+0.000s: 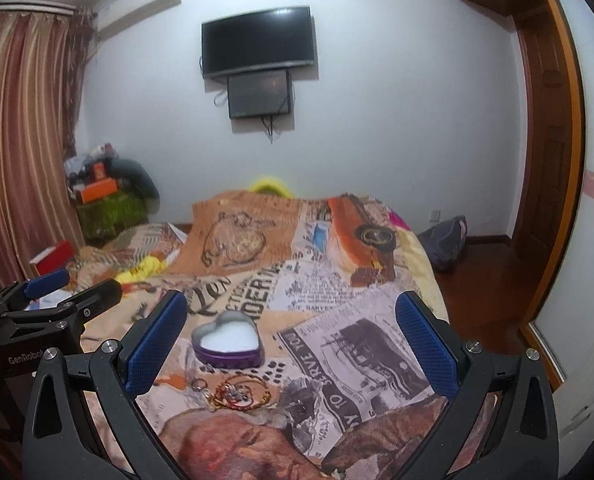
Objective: Organize jewelry
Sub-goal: 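Lower both tools toward the jewelry beside the purple heart tin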
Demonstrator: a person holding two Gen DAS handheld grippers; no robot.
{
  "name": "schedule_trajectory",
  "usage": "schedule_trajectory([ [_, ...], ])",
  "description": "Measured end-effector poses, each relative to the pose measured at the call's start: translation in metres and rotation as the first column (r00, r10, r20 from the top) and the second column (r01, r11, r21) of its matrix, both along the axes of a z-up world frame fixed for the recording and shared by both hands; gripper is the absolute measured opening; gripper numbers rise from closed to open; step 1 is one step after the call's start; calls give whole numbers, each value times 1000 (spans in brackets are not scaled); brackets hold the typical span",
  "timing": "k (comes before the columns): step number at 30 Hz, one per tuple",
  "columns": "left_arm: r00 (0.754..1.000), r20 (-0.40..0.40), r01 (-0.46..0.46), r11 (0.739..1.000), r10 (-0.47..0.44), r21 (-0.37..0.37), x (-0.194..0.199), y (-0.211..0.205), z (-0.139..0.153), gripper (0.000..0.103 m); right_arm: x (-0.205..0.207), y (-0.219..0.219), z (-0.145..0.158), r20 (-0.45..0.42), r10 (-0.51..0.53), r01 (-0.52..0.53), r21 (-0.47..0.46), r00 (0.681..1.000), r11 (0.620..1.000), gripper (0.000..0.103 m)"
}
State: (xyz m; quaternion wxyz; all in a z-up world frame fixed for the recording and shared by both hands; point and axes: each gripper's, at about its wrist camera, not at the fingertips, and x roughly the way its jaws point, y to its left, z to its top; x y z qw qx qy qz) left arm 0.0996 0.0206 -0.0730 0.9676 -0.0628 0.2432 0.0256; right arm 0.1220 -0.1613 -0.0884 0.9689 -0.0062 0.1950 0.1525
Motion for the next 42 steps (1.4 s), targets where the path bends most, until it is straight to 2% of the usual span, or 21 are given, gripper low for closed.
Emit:
schedule_trajectory([
  [9, 984, -177, 26, 1000, -22, 16, 39, 5, -47, 103, 32, -3, -33, -148, 3, -8, -32, 989, 999, 103],
  [17, 945, -320, 81, 997, -72, 15, 63, 3, -90, 103, 47, 0, -65, -256, 31, -51, -74, 966, 996, 103],
  [22, 919, -381, 96, 995, -102, -37, 69, 3, -109, 103, 53, 4, -83, -314, 71, -99, -72, 947, 992, 102],
  [24, 911, -399, 94, 994, -107, -50, 71, 3, -116, 102, 55, 6, -87, -330, 83, -113, -73, 940, 991, 98],
  [28, 889, -439, 107, 991, -132, -82, 75, 0, -128, 89, 60, 7, -97, -374, 119, -147, -48, 920, 988, 88],
  [29, 881, -451, 112, 989, -145, -98, 77, -1, -132, 89, 61, 7, -99, -383, 127, -154, -41, 915, 987, 85],
  [31, 870, -467, 118, 986, -161, -119, 78, -3, -137, 81, 62, 10, -102, -401, 142, -171, -37, 905, 985, 78],
  [33, 871, -467, 111, 988, -149, -109, 78, -4, -139, 78, 63, 13, -105, -411, 154, -188, -44, 898, 981, 68],
  [36, 872, -464, 117, 987, -155, -111, 78, -4, -140, 74, 61, 18, -109, -424, 170, -214, -58, 890, 975, 59],
  [40, 879, -454, 128, 989, -148, -75, 76, -6, -136, 56, 61, 24, -114, -439, 188, -242, -71, 878, 968, 47],
  [42, 883, -443, 140, 988, -156, -70, 74, -7, -133, 54, 62, 26, -115, -439, 186, -245, -82, 879, 966, 44],
])
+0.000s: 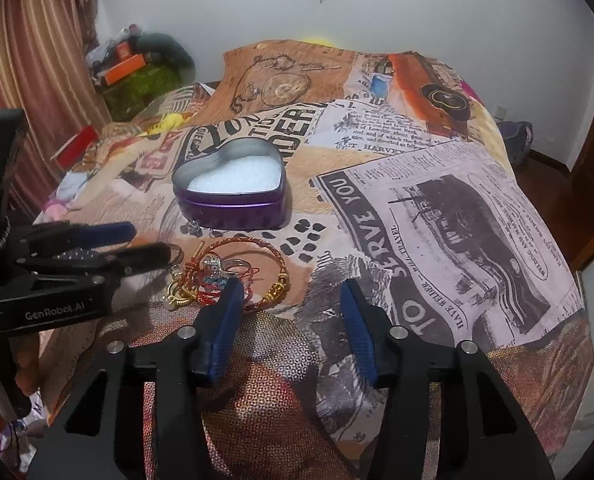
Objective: Organize jewelry
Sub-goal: 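Lower both tools toward the jewelry beside the purple heart tin, then grasp a silver ring with the left tool while the right grasps a gold bracelet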
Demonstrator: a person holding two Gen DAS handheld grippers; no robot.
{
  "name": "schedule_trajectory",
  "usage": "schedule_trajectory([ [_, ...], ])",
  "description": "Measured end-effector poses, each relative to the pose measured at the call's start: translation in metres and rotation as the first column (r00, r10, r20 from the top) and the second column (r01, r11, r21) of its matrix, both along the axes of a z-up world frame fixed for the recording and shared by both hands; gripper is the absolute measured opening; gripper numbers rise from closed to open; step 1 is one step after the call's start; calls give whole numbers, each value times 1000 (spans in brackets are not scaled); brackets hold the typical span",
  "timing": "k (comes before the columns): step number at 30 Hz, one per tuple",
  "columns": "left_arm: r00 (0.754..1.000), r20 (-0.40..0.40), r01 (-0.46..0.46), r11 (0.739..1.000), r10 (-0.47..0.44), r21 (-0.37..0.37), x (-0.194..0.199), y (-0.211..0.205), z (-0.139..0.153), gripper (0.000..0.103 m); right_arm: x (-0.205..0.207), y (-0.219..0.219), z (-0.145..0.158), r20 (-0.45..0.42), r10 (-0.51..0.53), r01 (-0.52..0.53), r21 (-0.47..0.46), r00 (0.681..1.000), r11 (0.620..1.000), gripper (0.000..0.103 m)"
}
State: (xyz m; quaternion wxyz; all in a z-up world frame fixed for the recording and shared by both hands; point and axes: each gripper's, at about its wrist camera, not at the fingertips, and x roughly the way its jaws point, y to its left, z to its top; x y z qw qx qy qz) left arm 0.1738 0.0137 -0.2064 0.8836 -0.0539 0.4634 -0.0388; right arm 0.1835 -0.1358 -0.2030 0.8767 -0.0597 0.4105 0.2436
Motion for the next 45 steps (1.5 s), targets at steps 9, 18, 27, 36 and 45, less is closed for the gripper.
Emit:
schedule_trajectory([
  [9, 999, 13, 42, 999, -42, 15, 1, -8, 0, 46, 6, 7, -2, -22, 26, -26, -1, 999, 1000, 24],
  [18, 998, 7, 59, 998, -59, 6, 6, -11, -9, 23, 10, 11, -13, -74, 44, -43, 15, 996, 999, 13],
  [27, 997, 31, 70, 998, -70, 4, 3, -12, -6, 20, 9, 9, -10, -63, 32, -31, 22, 997, 999, 6],
  [36, 996, 77, 49, 999, -48, -11, -5, -5, 11, 20, 7, 4, 13, -5, 7, -7, 58, 1000, 998, 6],
  [45, 988, 151, 42, 999, -41, -3, -15, -7, 40, 20, 1, 4, 43, 78, -14, 7, 86, 997, 996, 6],
])
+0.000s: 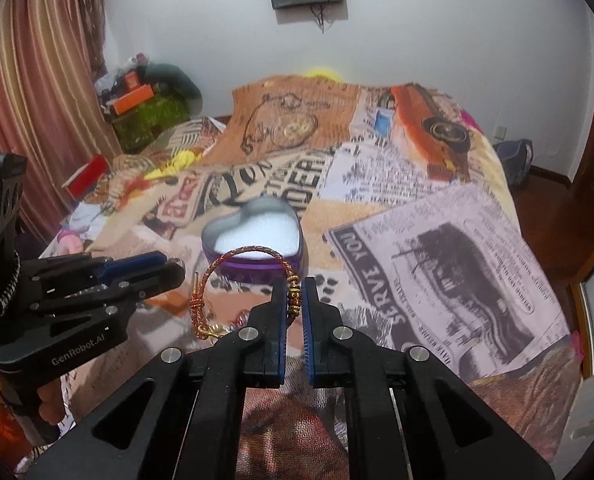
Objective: Organize jewelry
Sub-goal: 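Grasp a silver ring with the left tool while the right grasps a gold bracelet, then carry the ring and bracelet over the heart tin with both tools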
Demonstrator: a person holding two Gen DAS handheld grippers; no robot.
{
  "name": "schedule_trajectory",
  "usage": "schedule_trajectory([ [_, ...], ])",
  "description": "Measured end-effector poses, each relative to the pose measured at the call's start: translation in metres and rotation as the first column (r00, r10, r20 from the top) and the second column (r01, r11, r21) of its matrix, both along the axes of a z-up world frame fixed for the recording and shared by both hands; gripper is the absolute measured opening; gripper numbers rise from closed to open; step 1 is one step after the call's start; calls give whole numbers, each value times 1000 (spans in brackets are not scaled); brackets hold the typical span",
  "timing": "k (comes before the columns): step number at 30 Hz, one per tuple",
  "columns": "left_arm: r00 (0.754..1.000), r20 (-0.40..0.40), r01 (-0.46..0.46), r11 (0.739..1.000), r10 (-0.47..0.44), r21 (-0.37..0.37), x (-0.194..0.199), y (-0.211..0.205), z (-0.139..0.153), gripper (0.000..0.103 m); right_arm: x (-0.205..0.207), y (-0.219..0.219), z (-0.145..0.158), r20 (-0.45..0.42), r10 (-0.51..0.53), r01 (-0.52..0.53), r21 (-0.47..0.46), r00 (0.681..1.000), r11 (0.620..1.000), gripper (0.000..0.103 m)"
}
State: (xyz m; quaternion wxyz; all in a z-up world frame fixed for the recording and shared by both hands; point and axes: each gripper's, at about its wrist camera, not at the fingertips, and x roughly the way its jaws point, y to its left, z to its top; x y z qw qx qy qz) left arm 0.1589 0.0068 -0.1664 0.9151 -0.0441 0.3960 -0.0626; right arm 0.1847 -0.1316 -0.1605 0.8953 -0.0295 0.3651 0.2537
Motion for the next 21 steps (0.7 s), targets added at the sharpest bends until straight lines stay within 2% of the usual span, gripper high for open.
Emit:
schedule_trajectory([
  [10, 996, 80, -31, 1000, 31, -3, 2, 7, 27, 20, 6, 3, 27, 103, -28, 28, -7, 994, 1000, 6],
  [21, 991, 125, -53, 998, 51, 18, 17, 17, 37, 20, 26, 15, 25, 124, -25, 27, -15, 992, 1000, 6],
])
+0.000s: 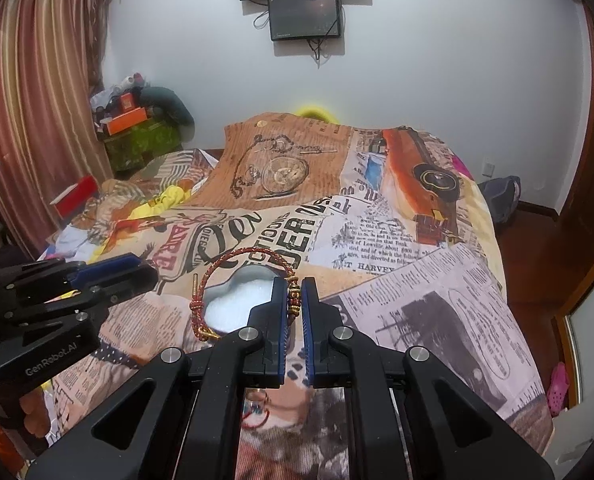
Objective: Organize jewelry
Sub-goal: 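Carry the ring and bracelet over the heart tin with both tools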
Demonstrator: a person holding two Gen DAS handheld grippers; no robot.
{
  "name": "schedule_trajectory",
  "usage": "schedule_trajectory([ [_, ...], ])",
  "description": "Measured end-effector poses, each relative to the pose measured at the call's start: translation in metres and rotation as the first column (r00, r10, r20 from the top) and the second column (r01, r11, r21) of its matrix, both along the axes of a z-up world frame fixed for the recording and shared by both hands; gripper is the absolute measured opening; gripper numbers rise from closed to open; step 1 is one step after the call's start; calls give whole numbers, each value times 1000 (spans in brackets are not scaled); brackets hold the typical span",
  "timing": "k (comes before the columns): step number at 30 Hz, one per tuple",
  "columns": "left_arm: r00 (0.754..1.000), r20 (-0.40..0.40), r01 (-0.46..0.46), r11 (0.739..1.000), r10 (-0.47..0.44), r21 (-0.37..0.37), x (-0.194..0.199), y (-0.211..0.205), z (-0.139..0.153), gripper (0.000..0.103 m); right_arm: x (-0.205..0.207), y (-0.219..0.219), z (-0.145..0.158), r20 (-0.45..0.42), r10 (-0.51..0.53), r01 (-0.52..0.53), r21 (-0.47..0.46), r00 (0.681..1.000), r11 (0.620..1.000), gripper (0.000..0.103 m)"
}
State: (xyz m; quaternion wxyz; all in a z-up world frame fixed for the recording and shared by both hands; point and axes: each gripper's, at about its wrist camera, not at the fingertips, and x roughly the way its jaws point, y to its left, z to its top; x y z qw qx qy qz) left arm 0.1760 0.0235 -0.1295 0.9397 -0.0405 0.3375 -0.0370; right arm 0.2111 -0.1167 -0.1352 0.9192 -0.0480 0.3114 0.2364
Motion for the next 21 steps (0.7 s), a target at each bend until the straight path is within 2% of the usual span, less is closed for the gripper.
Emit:
schedule_trajectory([
  [11, 999, -35, -5, 1000, 5, -14, 31, 4, -20, 20, 31, 20, -27, -62, 53, -55, -45, 997, 997, 6],
  [21, 994, -101, 32, 999, -36, -43, 55, 1, -46, 20, 55, 37, -49, -138, 131, -144, -85, 982, 986, 6],
])
